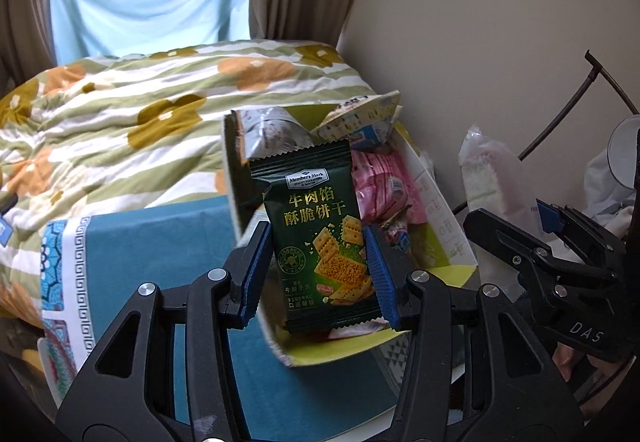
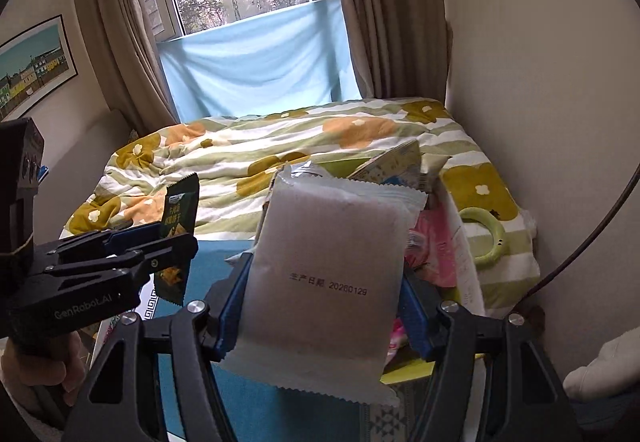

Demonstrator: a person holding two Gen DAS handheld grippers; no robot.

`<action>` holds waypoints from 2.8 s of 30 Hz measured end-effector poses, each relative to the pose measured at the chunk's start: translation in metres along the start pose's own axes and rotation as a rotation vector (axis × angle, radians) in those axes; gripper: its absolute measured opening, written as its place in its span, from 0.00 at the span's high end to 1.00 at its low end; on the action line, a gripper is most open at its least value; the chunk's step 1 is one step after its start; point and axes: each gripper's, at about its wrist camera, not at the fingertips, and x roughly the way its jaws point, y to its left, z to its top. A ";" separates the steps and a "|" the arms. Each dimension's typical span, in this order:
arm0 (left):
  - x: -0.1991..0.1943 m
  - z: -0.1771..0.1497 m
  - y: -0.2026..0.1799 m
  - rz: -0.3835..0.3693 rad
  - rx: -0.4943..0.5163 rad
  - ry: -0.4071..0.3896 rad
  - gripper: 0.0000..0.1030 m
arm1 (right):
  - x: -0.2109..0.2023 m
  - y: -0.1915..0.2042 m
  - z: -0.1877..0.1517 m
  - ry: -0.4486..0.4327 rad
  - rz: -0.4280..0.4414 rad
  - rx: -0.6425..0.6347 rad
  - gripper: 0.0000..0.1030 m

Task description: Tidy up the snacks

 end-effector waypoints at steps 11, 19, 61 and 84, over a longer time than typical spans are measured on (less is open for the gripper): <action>0.026 -0.020 -0.042 0.146 0.032 0.019 0.01 | 0.012 -0.077 0.000 0.058 0.051 0.013 0.40; 0.003 -0.038 -0.009 0.194 -0.094 0.007 0.01 | 0.018 -0.097 -0.013 0.104 0.093 0.027 0.40; -0.219 -0.124 0.041 0.370 -0.097 -0.287 0.01 | -0.111 0.022 -0.045 -0.101 -0.006 -0.076 0.01; -0.280 -0.186 0.044 0.385 -0.088 -0.359 0.01 | -0.164 0.080 -0.106 -0.144 -0.069 -0.083 0.01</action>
